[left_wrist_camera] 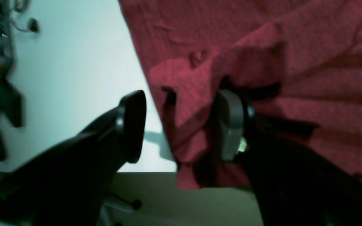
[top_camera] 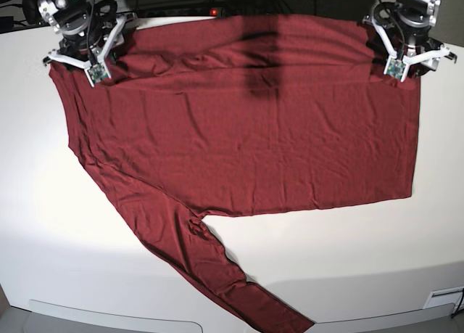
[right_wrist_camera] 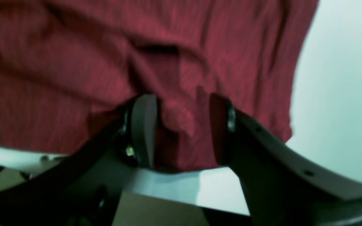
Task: Fold the T-shirt properly
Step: 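Release the shirt edge and open both grippers, then move both grippers outward over the shirt toward its hem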
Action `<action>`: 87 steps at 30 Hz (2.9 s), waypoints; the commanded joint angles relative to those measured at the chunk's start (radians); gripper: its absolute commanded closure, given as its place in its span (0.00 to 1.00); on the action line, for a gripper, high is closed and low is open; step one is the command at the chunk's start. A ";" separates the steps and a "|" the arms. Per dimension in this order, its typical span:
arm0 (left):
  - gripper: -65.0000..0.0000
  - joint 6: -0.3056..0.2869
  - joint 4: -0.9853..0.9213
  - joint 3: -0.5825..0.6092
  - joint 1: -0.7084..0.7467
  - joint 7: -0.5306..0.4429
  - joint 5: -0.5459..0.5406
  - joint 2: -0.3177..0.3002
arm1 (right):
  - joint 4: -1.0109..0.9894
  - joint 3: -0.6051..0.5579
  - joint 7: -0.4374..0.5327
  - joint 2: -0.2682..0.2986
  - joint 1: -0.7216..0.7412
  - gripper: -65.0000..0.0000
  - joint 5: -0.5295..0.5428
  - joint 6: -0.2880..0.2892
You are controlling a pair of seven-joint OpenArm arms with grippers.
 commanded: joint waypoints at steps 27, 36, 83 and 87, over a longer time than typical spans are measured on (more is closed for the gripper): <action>0.49 0.011 0.032 -0.006 -0.243 -0.002 -0.048 -0.078 | 0.103 0.008 0.016 0.003 0.091 0.58 0.050 -0.011; 0.49 0.043 0.032 -0.006 -0.308 0.065 -0.040 -0.077 | 0.105 0.008 0.032 0.003 0.187 0.58 0.039 -0.011; 0.30 0.070 0.032 -0.006 -0.576 -0.146 -0.072 0.099 | 0.105 0.006 0.008 -0.311 0.600 0.49 0.144 0.008; 0.30 0.071 0.032 -0.006 -0.625 -0.144 -0.077 0.099 | 0.105 0.006 0.008 -0.333 0.661 0.49 0.115 0.008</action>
